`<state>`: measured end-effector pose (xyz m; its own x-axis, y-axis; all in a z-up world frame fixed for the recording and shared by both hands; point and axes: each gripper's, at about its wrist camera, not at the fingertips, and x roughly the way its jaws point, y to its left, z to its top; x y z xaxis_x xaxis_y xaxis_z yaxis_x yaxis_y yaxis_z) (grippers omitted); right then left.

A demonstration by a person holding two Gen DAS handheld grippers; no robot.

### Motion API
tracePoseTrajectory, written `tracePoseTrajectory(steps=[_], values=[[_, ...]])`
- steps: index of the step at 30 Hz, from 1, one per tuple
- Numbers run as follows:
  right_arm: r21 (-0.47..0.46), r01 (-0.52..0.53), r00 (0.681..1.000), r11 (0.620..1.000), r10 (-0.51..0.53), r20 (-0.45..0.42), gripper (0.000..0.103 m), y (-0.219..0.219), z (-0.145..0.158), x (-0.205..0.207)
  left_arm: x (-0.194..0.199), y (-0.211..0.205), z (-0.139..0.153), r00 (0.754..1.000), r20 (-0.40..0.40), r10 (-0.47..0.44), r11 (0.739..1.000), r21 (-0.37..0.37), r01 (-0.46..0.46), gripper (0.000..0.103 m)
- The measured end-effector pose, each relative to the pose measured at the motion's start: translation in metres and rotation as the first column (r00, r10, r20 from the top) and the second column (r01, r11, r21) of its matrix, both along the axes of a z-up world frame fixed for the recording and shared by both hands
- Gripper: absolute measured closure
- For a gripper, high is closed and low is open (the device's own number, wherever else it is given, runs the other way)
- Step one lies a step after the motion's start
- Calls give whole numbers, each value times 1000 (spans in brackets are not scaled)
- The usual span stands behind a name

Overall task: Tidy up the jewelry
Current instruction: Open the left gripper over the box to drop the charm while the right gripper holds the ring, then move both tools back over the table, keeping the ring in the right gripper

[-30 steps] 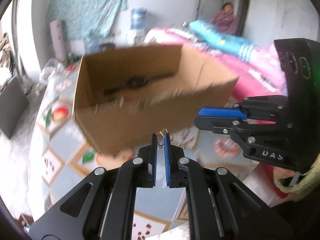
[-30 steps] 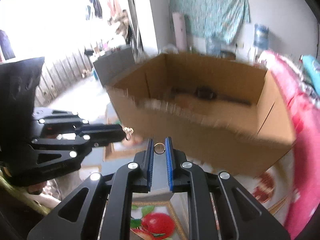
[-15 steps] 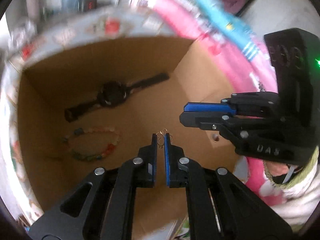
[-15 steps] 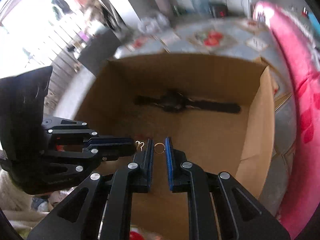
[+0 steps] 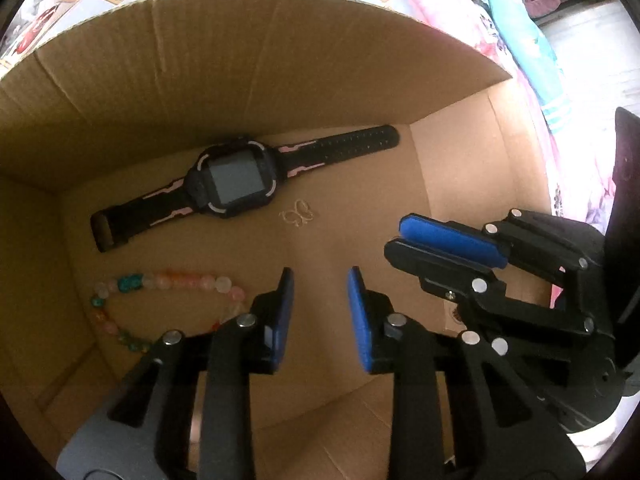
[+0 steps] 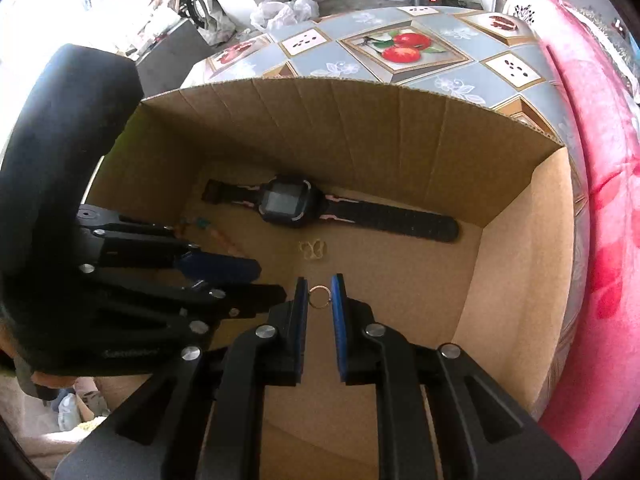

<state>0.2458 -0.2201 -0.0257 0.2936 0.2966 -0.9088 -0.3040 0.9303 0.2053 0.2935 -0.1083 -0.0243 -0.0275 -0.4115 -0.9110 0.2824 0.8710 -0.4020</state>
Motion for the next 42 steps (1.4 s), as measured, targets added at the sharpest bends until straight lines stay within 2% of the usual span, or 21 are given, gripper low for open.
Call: tracePoseTrajectory(steps=[7,14,20,23,27,30,33,35,36,39,42], values=[[15,36,999,999,-36,36,90,-9,18,-9,1,5,15,999,38,39,999,-26,-38,77],[86,68,992,994,-77,103,90,-24,52,-29,-21,28,58,985,163,53,998,-55,-44,76],[189,65,984,980,-94,150,90,-36,79,-63,-66,57,97,948,310,69,993,-113,-35,71],[246,63,982,967,-104,157,90,-42,84,-87,-98,71,108,918,388,78,989,-147,-22,68],[331,38,976,943,-106,189,90,-48,91,-124,-152,91,117,857,508,87,984,-176,5,61],[383,1,968,924,-97,233,90,-52,92,-159,-189,101,114,817,569,91,979,-202,31,55],[403,-19,962,915,-94,258,90,-53,82,-191,-220,103,99,797,598,82,979,-198,48,53],[398,-1,964,917,-106,246,90,-53,65,-208,-233,99,84,803,593,66,982,-183,55,53],[400,14,967,916,-115,229,90,-53,55,-214,-240,96,71,815,578,54,983,-173,57,53],[396,78,977,915,-150,154,90,-49,15,-224,-246,83,36,836,548,32,992,-122,42,53],[365,140,980,920,-181,80,90,-41,-24,-226,-245,70,11,843,538,11,996,-81,38,54]])
